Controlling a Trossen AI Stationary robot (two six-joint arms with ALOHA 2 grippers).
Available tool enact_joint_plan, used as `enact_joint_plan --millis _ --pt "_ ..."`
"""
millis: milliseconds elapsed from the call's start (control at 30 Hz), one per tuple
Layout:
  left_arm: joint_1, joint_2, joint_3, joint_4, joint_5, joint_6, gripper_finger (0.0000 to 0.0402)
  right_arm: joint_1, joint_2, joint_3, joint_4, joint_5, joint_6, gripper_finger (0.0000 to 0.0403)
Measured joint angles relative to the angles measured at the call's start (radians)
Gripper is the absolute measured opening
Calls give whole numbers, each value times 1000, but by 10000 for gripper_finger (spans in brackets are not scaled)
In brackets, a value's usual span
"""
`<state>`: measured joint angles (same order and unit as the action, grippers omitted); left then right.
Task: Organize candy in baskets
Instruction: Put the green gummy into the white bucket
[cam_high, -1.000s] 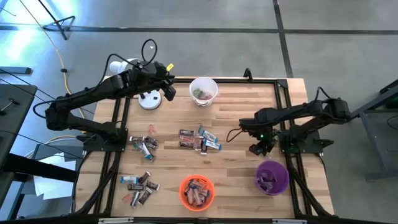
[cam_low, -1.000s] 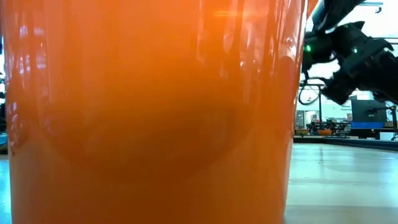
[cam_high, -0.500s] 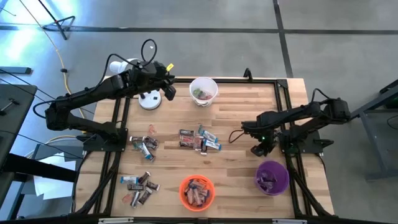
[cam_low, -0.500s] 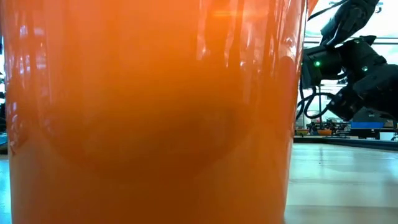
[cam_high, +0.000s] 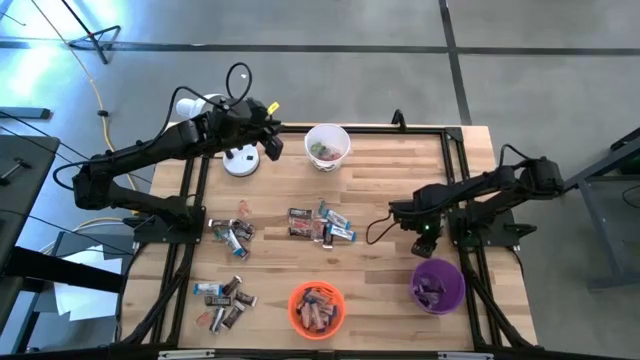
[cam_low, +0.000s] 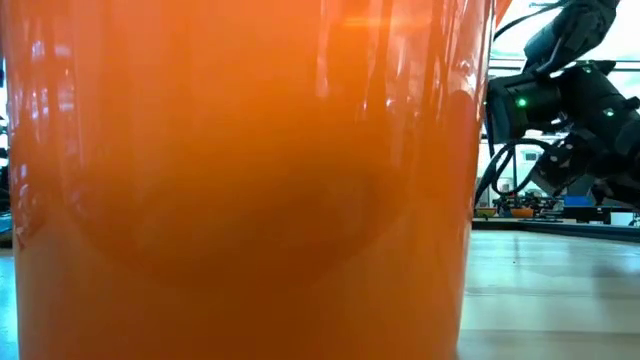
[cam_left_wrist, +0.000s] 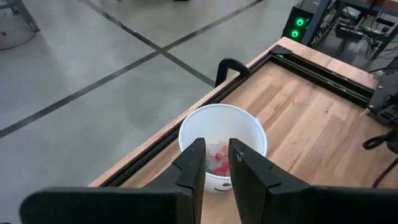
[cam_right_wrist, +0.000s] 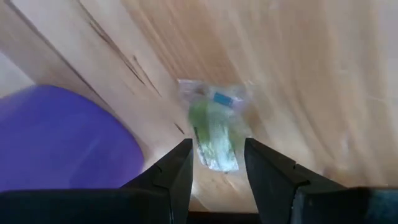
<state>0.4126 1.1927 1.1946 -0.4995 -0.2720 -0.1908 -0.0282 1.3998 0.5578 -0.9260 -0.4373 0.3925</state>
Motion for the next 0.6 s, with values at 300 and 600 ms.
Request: enact_joint_plan --millis 300,600 --pt "0 0 0 6 -2 0 55 2 10 -105 94 -85 98 138" --pt "0 0 0 34 -4 1 55 2 13 -94 92 -57 109 64"
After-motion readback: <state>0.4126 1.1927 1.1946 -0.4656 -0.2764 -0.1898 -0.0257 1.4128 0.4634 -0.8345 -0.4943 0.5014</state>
